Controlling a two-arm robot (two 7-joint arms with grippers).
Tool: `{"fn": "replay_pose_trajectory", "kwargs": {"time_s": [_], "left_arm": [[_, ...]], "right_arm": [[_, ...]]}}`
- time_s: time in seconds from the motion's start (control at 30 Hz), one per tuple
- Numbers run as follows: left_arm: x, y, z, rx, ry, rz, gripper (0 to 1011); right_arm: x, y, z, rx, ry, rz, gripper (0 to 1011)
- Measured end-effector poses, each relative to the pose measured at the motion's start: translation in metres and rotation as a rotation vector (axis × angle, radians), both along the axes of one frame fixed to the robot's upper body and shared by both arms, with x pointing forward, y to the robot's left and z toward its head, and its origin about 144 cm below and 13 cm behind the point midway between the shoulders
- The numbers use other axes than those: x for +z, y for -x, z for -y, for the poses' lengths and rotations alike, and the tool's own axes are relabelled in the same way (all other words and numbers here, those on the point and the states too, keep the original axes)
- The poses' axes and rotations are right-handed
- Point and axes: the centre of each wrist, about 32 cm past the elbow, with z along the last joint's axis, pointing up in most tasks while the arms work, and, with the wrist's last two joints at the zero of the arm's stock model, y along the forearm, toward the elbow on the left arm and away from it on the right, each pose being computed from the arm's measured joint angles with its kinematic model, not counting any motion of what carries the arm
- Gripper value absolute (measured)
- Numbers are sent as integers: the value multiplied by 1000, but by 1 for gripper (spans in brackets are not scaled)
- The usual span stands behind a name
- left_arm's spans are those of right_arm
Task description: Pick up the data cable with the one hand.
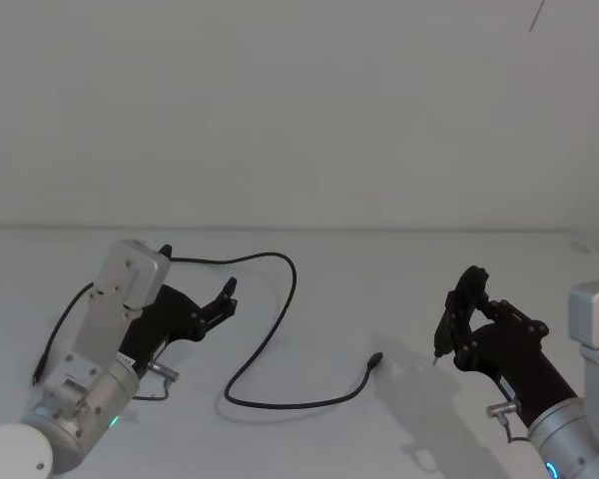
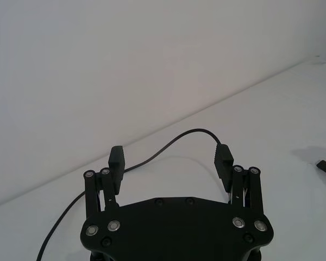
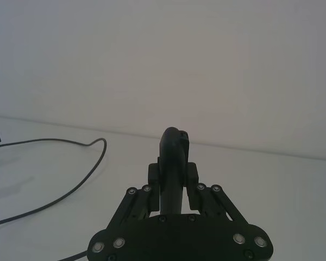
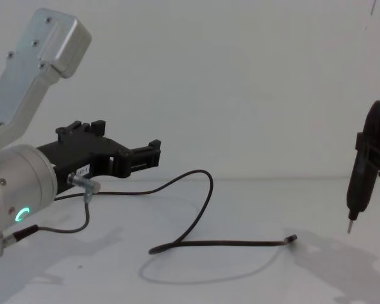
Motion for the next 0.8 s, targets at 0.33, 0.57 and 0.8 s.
{"fn": "replay_pose_trajectory", "kwargs": {"time_s": [0.33, 0.57, 0.8], "left_arm": [[0, 0, 0, 0, 0, 0, 1001], [0, 0, 0, 0, 0, 0, 1001], [0, 0, 0, 0, 0, 0, 1001]], "right_arm": [[0, 0, 0, 0, 0, 0, 279], [0, 0, 0, 0, 0, 0, 279], [0, 0, 0, 0, 0, 0, 279]]}}
